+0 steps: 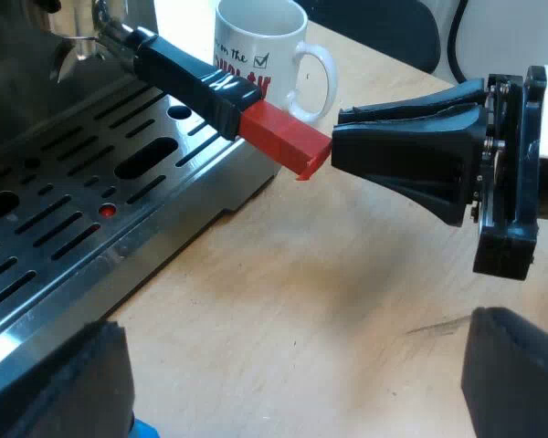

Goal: Grind coffee beans and then tamp

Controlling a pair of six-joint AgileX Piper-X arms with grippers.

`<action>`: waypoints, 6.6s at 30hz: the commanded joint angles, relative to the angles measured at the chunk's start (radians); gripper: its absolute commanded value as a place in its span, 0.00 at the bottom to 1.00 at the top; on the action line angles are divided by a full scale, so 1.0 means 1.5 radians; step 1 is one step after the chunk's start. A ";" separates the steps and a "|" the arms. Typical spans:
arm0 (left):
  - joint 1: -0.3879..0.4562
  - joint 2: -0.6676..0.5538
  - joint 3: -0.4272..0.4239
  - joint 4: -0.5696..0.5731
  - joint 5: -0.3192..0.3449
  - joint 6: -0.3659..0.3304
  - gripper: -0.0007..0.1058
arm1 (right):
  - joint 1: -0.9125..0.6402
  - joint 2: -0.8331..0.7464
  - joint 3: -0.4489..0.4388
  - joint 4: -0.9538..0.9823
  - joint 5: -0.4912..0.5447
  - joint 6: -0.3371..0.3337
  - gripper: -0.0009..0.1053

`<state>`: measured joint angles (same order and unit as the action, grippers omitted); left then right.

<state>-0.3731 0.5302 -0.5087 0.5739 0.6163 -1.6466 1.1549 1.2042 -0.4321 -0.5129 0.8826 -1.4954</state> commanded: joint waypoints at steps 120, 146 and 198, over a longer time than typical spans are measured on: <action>-0.003 -0.001 0.000 -0.003 0.006 -0.001 0.72 | 0.137 -0.118 -0.285 0.527 0.077 0.070 0.50; -0.003 -0.001 0.000 -0.003 0.006 -0.001 0.72 | -0.116 -0.020 -0.364 0.725 -0.277 0.193 0.50; -0.003 -0.001 0.000 -0.003 0.006 -0.001 0.72 | -0.209 0.069 -0.364 0.669 -0.294 0.197 0.50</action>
<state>-0.3731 0.5302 -0.5087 0.5739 0.6163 -1.6466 0.8497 1.3074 -0.9707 0.4930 0.4384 -1.1967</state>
